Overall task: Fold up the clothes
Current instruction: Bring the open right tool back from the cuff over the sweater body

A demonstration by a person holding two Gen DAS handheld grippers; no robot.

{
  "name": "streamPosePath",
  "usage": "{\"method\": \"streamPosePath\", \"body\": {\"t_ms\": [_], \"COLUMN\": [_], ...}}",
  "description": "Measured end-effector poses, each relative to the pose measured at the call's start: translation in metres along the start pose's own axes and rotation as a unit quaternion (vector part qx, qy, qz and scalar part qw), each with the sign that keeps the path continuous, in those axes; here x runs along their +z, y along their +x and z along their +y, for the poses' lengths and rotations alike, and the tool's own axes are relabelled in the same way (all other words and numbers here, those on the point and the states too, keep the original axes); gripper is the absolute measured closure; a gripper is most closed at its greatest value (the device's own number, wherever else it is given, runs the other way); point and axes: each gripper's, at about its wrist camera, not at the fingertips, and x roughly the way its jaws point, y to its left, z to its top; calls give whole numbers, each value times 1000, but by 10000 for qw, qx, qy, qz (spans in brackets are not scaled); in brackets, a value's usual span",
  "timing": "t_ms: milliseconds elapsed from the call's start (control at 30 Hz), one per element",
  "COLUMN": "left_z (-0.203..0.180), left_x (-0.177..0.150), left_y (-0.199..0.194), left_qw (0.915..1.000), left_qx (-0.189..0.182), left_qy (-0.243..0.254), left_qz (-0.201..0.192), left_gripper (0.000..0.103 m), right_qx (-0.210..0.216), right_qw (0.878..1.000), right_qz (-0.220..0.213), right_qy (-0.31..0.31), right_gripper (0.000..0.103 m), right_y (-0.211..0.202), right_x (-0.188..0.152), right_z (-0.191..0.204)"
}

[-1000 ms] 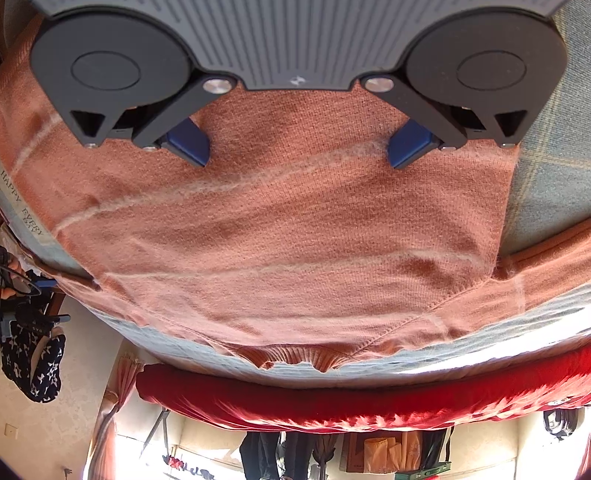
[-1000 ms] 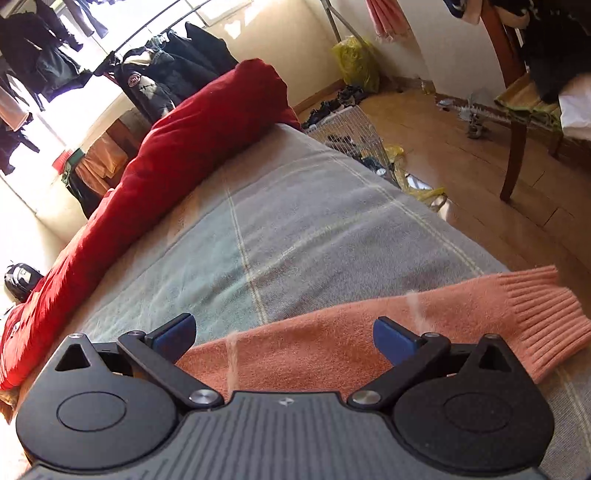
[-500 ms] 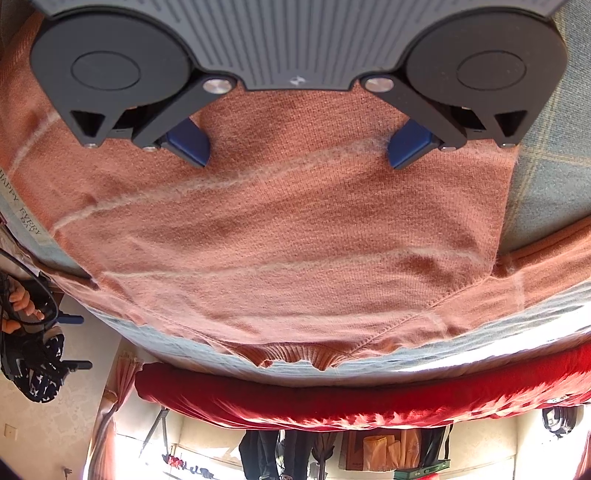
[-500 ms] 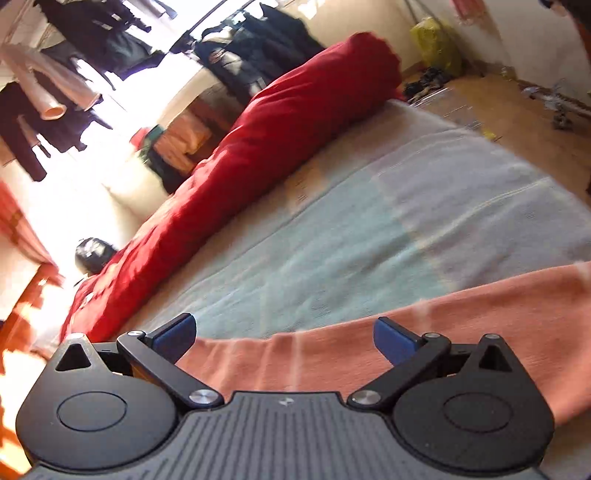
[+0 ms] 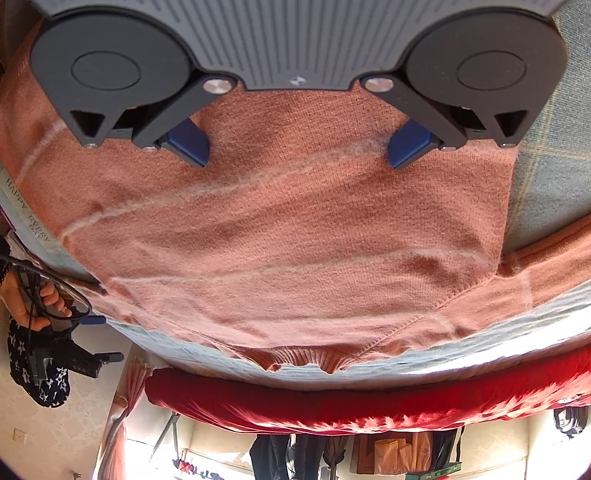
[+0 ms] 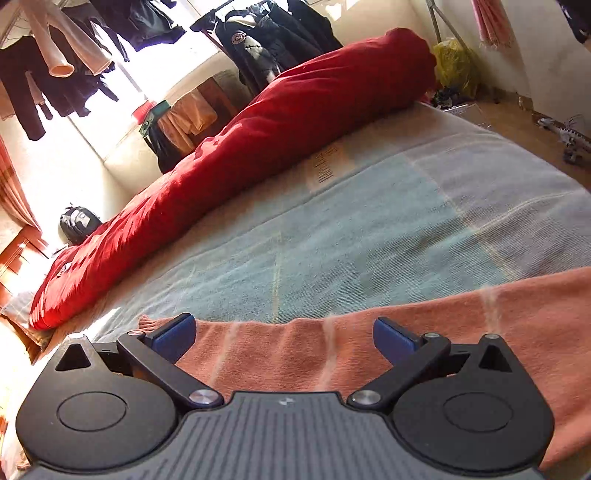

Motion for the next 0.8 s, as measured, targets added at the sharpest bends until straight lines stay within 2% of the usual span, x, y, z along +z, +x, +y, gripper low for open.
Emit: {"method": "streamPosePath", "body": {"t_ms": [100,133,233,333,433,567,633,733,800], "left_z": [-2,-3,-3,-3,-4,-6,-7,-6,-5], "left_x": [1,1,2,3,5,6,7,8,9], "left_y": [1,1,2,2,2,4,4,5,4], "left_qw": [10000,10000,10000,9999,9999,9997,9995,9995,9995], "left_qx": [45,60,74,83,100,176,218,201,172], "left_qy": [16,25,42,38,19,-7,-17,-16,-6], "left_qz": [8,16,49,85,134,185,206,242,274], "left_gripper": [1,1,1,1,1,1,1,1,1], "right_qx": [-528,-617,-829,-767,-1271,-836,-795,-1200,-2062], "right_qw": [9966,9947,9892,9852,9766,9762,9750,9750,9606], "right_qz": [-177,-295,-279,-422,-808,-756,-665,-781,-928], "right_qy": [599,768,1178,1472,1538,1854,1965,1701,1617], "right_gripper": [0,0,0,0,0,0,0,0,0], "right_y": [-28,-40,-64,-81,-95,-81,-67,-60,-65], "right_x": [2,0,-12,-13,3,20,22,21,22], "right_z": [-51,-65,-112,-145,-156,-181,-192,-197,-185]}}
